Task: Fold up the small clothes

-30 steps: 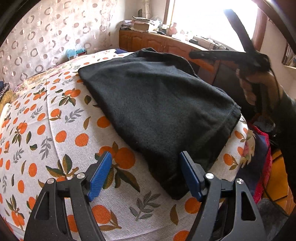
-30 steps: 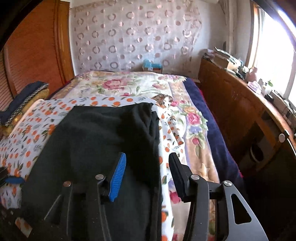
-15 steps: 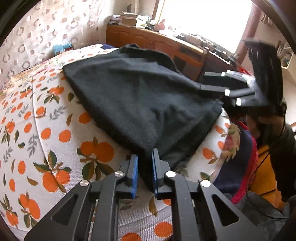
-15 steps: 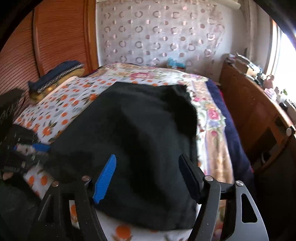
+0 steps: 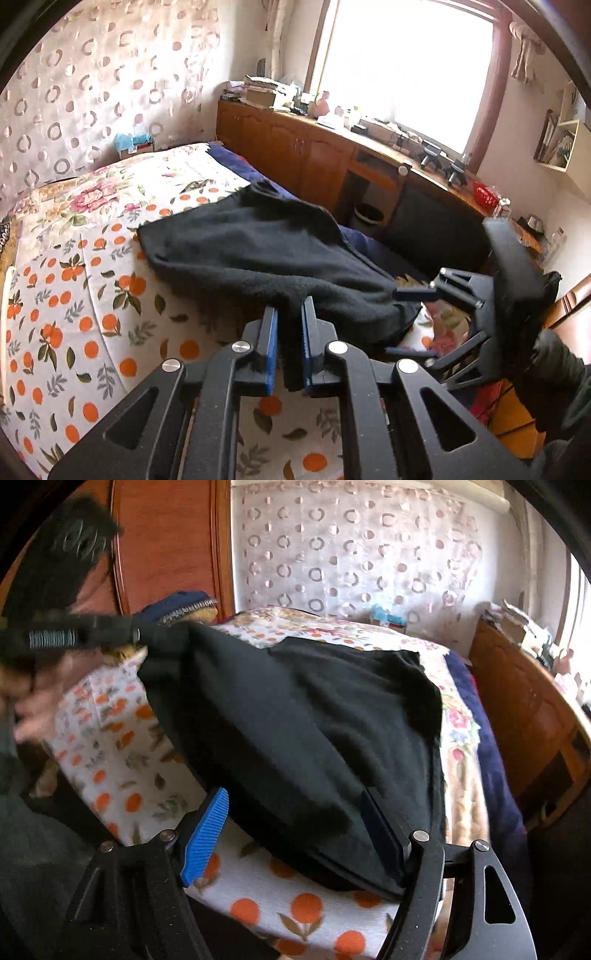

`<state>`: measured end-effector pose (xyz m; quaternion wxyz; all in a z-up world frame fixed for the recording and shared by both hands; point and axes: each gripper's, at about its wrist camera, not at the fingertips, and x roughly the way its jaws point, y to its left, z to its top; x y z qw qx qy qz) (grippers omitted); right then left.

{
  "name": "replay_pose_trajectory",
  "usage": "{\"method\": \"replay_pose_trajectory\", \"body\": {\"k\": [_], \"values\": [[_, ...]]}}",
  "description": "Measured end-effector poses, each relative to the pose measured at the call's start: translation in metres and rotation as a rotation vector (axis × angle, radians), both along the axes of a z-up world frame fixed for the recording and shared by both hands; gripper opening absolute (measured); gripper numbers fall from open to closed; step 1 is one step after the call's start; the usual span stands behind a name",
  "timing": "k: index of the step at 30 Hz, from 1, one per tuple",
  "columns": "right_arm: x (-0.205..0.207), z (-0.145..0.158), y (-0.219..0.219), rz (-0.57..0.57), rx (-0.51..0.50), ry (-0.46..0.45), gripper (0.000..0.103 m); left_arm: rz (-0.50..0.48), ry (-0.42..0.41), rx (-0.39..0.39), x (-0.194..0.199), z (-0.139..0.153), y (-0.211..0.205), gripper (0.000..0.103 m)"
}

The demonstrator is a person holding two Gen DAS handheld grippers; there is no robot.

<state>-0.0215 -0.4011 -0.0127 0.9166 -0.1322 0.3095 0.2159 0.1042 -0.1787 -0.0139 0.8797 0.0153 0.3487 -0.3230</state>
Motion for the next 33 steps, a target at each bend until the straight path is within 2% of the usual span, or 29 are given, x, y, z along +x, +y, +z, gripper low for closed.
{"method": "replay_pose_trajectory", "body": {"k": [4,9,14,19,22,23,24,26,29,33], "values": [[0.008,-0.018,-0.004,-0.027,-0.018,0.033,0.075,0.018,-0.008,-0.004,-0.001,0.001,0.002,0.011],[0.009,-0.023,-0.001,0.003,0.000,0.041,0.075,0.033,-0.005,-0.002,0.001,-0.002,0.001,0.011],[0.009,-0.031,0.009,0.013,-0.073,0.031,0.075,0.036,-0.003,0.002,-0.001,-0.002,0.002,0.011],[0.018,-0.032,0.000,0.001,-0.017,0.065,0.073,0.039,0.010,-0.006,0.001,-0.005,0.003,0.011],[0.019,-0.032,-0.001,-0.016,-0.018,0.049,0.063,0.040,0.013,-0.005,0.000,-0.006,0.003,0.011],[0.019,-0.031,-0.003,-0.032,-0.023,0.036,0.049,0.040,0.015,-0.006,0.000,-0.007,0.004,0.011],[0.021,-0.031,-0.005,-0.054,-0.030,0.026,0.030,0.038,0.018,-0.008,0.000,-0.007,0.005,0.011],[0.024,-0.030,-0.009,-0.077,-0.029,0.019,0.010,0.032,0.024,-0.013,-0.001,-0.007,0.005,0.011],[0.026,-0.018,-0.012,-0.077,-0.007,-0.017,0.008,0.038,0.011,0.000,0.000,-0.006,0.006,0.012],[0.038,0.021,-0.008,-0.073,0.011,-0.122,0.008,0.062,-0.017,0.024,0.012,0.000,0.010,0.011]]}}
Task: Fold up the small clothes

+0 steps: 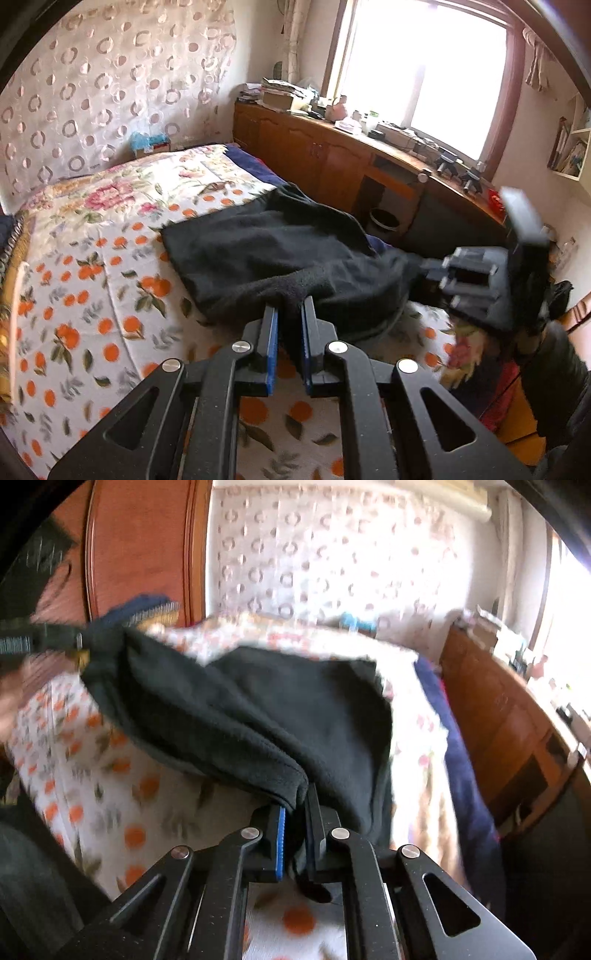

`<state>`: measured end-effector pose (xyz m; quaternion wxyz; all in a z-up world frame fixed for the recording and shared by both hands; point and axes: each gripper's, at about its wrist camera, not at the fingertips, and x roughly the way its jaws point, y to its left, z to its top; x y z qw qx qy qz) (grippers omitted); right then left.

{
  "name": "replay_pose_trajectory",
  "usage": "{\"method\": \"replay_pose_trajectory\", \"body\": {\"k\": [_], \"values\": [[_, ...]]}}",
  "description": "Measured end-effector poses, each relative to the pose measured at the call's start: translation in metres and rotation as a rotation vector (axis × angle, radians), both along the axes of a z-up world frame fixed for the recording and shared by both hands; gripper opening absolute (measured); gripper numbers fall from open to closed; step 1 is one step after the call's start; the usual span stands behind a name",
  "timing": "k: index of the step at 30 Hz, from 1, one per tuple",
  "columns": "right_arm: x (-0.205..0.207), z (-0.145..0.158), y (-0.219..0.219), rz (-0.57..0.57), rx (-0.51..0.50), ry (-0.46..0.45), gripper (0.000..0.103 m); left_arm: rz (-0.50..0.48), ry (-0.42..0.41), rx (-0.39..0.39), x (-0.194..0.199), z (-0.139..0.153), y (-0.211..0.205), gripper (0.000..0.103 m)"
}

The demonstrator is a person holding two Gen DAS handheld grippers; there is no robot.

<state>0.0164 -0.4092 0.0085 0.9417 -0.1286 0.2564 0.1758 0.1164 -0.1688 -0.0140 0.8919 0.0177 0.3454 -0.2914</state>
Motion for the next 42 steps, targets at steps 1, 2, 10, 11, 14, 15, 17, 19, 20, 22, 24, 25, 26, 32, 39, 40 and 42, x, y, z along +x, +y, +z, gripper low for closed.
{"method": "replay_pose_trajectory", "body": {"k": [1,2,10,11,14,15,17,19,20,22,24,25,26,32,39,40,42], "values": [[0.006,0.009,0.002,0.004,0.004,-0.018,0.008,0.005,-0.008,0.006,0.006,0.001,0.001,0.011],[0.014,0.018,0.004,0.010,0.001,-0.034,0.008,0.009,-0.011,0.008,0.010,0.001,0.002,0.011],[0.088,0.045,0.040,0.053,-0.038,-0.070,0.008,0.066,-0.007,0.020,0.064,0.004,0.014,0.012],[0.098,0.046,0.044,0.063,-0.042,-0.066,0.008,0.072,-0.005,0.023,0.070,0.004,0.016,0.012],[0.126,0.041,0.051,0.079,-0.052,-0.045,0.008,0.087,0.014,0.031,0.094,-0.001,0.018,0.012],[0.131,0.039,0.046,0.082,-0.049,-0.033,0.008,0.089,0.019,0.034,0.100,-0.003,0.019,0.012],[0.148,0.033,0.040,0.084,-0.048,-0.008,0.008,0.095,0.029,0.043,0.113,-0.009,0.019,0.012],[0.162,0.028,0.037,0.090,-0.050,0.015,0.008,0.096,0.039,0.045,0.123,-0.013,0.019,0.012],[0.168,0.027,0.037,0.092,-0.051,0.027,0.008,0.096,0.049,0.044,0.129,-0.017,0.020,0.012],[0.180,0.029,0.037,0.099,-0.051,0.041,0.008,0.097,0.064,0.041,0.138,-0.021,0.022,0.012],[0.186,0.029,0.038,0.106,-0.050,0.056,0.008,0.096,0.079,0.037,0.143,-0.024,0.022,0.012],[0.188,0.030,0.039,0.108,-0.047,0.063,0.008,0.094,0.089,0.035,0.146,-0.026,0.023,0.013],[0.191,0.029,0.039,0.110,-0.044,0.072,0.008,0.093,0.099,0.033,0.147,-0.027,0.022,0.014],[0.200,0.027,0.038,0.104,-0.019,0.120,0.008,0.113,0.097,0.025,0.151,-0.025,0.034,0.064],[0.215,0.037,0.047,0.090,-0.016,0.120,0.013,0.103,0.089,0.053,0.153,-0.028,0.038,0.072],[0.217,0.040,0.047,0.082,-0.017,0.118,0.017,0.106,0.096,0.061,0.155,-0.032,0.038,0.072],[0.223,0.041,0.046,0.046,-0.021,0.113,0.032,0.102,0.109,0.072,0.161,-0.038,0.036,0.072]]}}
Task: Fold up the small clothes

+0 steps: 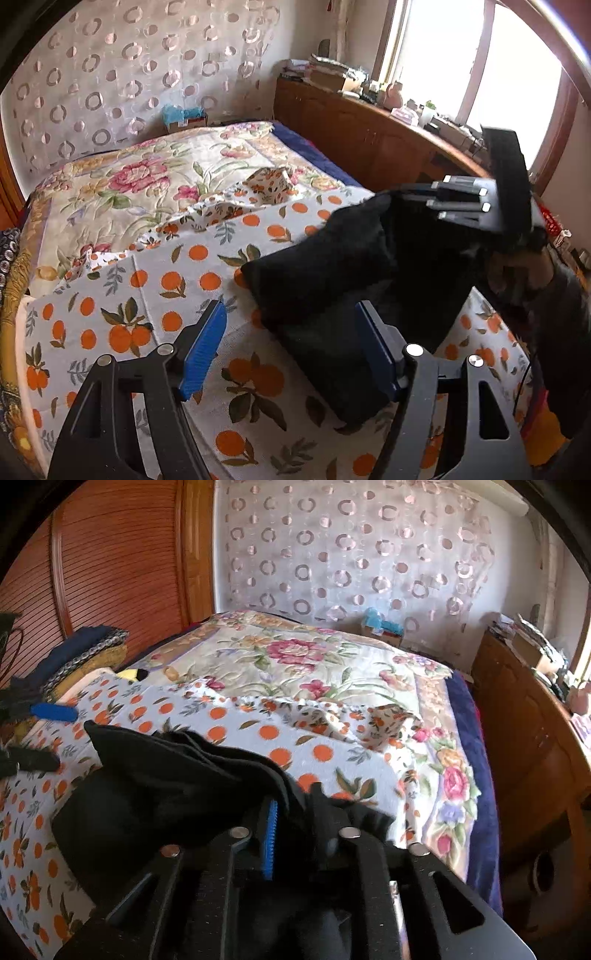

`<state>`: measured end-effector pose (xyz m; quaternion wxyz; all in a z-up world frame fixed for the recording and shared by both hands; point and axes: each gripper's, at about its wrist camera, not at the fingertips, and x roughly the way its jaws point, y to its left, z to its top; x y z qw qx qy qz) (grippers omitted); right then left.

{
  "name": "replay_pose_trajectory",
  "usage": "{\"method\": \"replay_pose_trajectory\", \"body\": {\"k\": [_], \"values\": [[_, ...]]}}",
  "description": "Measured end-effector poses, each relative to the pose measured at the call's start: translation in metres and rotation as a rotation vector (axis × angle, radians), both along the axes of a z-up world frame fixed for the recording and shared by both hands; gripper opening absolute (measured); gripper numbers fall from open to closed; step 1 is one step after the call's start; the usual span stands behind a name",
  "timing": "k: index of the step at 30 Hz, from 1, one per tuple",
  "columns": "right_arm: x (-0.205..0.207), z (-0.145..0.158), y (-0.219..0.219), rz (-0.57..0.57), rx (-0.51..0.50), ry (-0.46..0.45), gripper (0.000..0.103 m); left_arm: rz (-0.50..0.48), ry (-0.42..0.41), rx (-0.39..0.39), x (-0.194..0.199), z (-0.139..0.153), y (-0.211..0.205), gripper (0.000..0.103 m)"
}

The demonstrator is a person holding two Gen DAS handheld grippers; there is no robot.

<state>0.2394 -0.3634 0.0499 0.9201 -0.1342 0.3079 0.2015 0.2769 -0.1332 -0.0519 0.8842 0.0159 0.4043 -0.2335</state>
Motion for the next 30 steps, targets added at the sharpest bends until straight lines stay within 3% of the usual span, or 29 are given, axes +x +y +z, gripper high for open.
{"method": "replay_pose_trajectory", "body": {"k": [3,9,12,23,30], "values": [[0.003,0.009,0.000,-0.042,-0.023,-0.019,0.042,-0.001,0.008,0.027,0.010,-0.008,-0.005,0.072],[-0.012,0.033,-0.007,-0.126,-0.017,-0.064,0.044,0.003,0.018,0.037,0.025,-0.014,-0.007,0.072],[-0.033,0.034,-0.004,-0.083,-0.019,-0.059,0.044,0.008,0.020,0.041,0.030,-0.017,-0.007,0.072],[-0.110,-0.007,0.020,0.060,0.005,0.071,0.044,0.016,0.040,0.040,0.036,-0.026,-0.005,0.072],[-0.110,-0.004,0.013,0.063,0.013,0.091,0.044,0.019,0.067,0.040,0.038,-0.040,-0.003,0.072]]}}
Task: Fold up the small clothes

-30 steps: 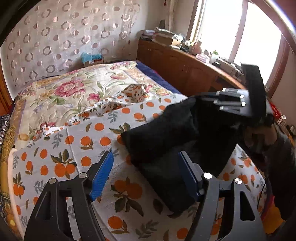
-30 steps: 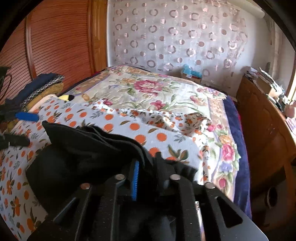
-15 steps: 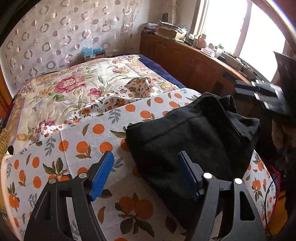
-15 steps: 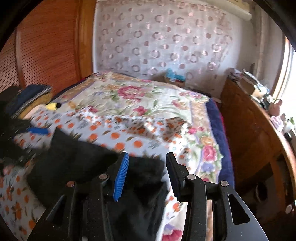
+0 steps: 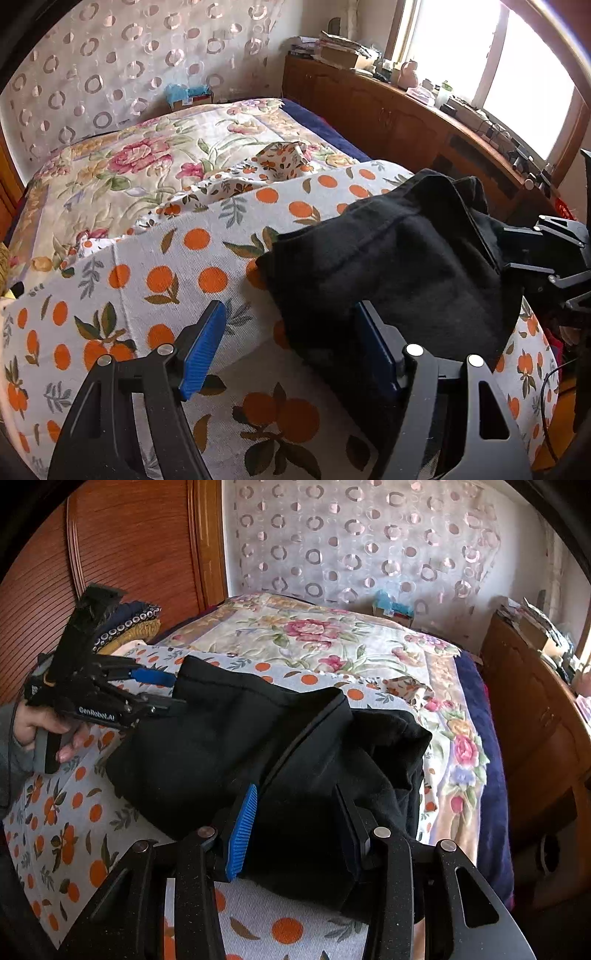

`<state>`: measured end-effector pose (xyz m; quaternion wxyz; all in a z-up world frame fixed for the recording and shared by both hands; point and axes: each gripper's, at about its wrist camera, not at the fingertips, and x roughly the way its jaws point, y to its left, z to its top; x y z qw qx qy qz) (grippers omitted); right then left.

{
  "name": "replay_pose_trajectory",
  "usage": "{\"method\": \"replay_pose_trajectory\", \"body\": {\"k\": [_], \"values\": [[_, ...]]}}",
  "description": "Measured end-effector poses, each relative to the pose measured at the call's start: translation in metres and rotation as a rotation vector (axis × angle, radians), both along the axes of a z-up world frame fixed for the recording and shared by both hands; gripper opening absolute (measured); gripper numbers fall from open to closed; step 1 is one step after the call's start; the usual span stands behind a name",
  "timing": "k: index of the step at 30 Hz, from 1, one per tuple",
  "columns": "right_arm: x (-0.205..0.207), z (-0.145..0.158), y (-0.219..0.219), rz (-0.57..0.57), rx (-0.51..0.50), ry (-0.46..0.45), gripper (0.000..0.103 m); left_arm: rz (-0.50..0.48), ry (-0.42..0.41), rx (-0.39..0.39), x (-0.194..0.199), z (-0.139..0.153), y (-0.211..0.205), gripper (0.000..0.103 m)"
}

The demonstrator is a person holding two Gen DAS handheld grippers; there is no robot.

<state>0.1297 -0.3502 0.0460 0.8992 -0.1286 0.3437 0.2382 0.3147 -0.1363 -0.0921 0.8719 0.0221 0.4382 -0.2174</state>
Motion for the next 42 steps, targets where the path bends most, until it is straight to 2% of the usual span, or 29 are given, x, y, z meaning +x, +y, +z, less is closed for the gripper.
{"method": "replay_pose_trajectory", "body": {"k": [7,8,9,11,16,22,25,27,29,34,42], "values": [[0.002,-0.004,0.004,0.020,-0.002,0.011,0.043,-0.003,0.010,0.004,0.003,-0.007,-0.004,0.073],[0.003,-0.004,0.002,0.021,0.012,0.010,0.035,-0.003,0.005,0.006,0.003,-0.008,-0.004,0.073],[0.006,-0.004,-0.001,0.023,0.022,0.011,0.019,-0.004,0.004,0.007,0.003,-0.008,-0.004,0.074],[0.011,-0.001,-0.006,0.012,0.033,-0.010,0.011,-0.006,0.003,0.010,0.004,-0.007,-0.005,0.074],[0.037,0.025,-0.035,-0.123,0.045,-0.130,0.010,-0.006,0.014,0.005,0.008,-0.007,-0.005,0.074],[0.081,0.025,-0.056,-0.266,-0.004,-0.130,0.010,0.010,0.033,-0.020,0.021,-0.007,-0.004,0.074],[0.085,0.022,-0.065,-0.328,-0.014,-0.117,0.034,0.013,0.035,-0.031,0.026,-0.007,-0.005,0.074],[0.082,0.023,-0.065,-0.317,0.026,-0.104,0.060,0.012,0.038,-0.041,0.029,-0.007,-0.005,0.071],[0.074,0.018,-0.067,-0.300,0.055,-0.075,0.068,0.008,0.045,-0.060,0.030,-0.007,-0.007,0.065],[0.062,0.004,-0.069,-0.276,0.087,0.005,0.073,-0.016,0.051,-0.090,0.031,-0.006,-0.012,0.048],[0.103,-0.008,-0.085,-0.260,0.196,0.141,0.075,-0.017,0.062,-0.109,0.033,-0.005,-0.013,0.043]]}}
